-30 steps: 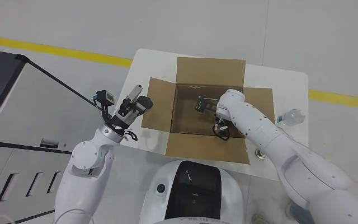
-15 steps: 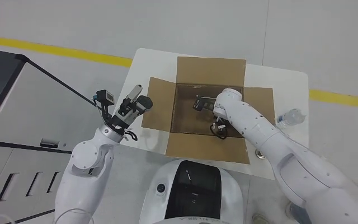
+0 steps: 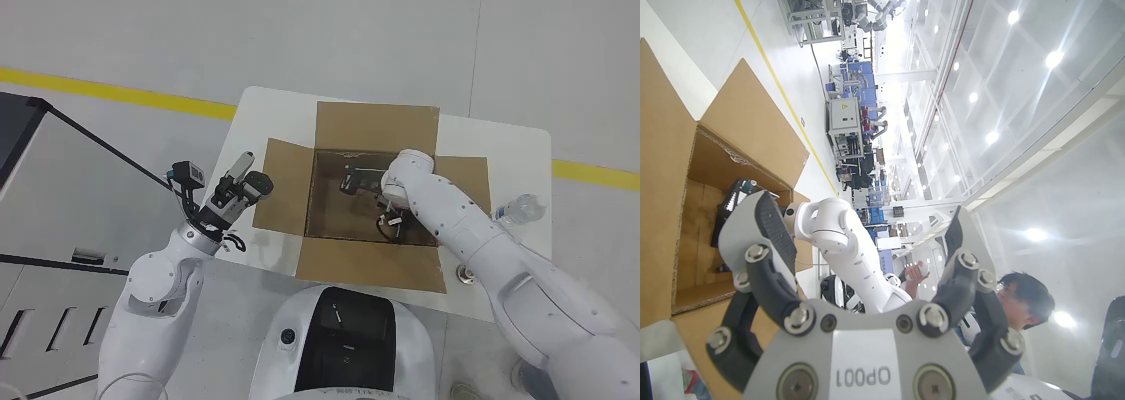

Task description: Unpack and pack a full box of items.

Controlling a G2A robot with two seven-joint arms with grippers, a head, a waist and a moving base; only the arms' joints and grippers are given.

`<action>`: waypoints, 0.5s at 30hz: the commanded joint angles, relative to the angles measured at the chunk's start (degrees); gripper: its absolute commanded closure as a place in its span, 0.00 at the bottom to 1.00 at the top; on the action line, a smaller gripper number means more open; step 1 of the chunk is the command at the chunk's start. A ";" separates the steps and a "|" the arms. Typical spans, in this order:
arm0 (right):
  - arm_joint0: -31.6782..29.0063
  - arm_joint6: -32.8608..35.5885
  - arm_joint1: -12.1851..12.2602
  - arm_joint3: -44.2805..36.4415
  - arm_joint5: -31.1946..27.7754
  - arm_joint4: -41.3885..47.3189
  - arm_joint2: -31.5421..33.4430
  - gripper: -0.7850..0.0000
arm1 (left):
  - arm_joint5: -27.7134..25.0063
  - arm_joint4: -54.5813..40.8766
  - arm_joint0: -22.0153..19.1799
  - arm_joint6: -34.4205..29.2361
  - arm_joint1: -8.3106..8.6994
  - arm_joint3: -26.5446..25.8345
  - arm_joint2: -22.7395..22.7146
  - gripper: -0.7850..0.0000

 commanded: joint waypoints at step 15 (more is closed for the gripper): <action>-3.45 1.87 3.34 -5.20 -5.65 -1.41 4.59 0.58 | 0.00 0.00 0.00 0.00 0.00 0.00 0.00 0.00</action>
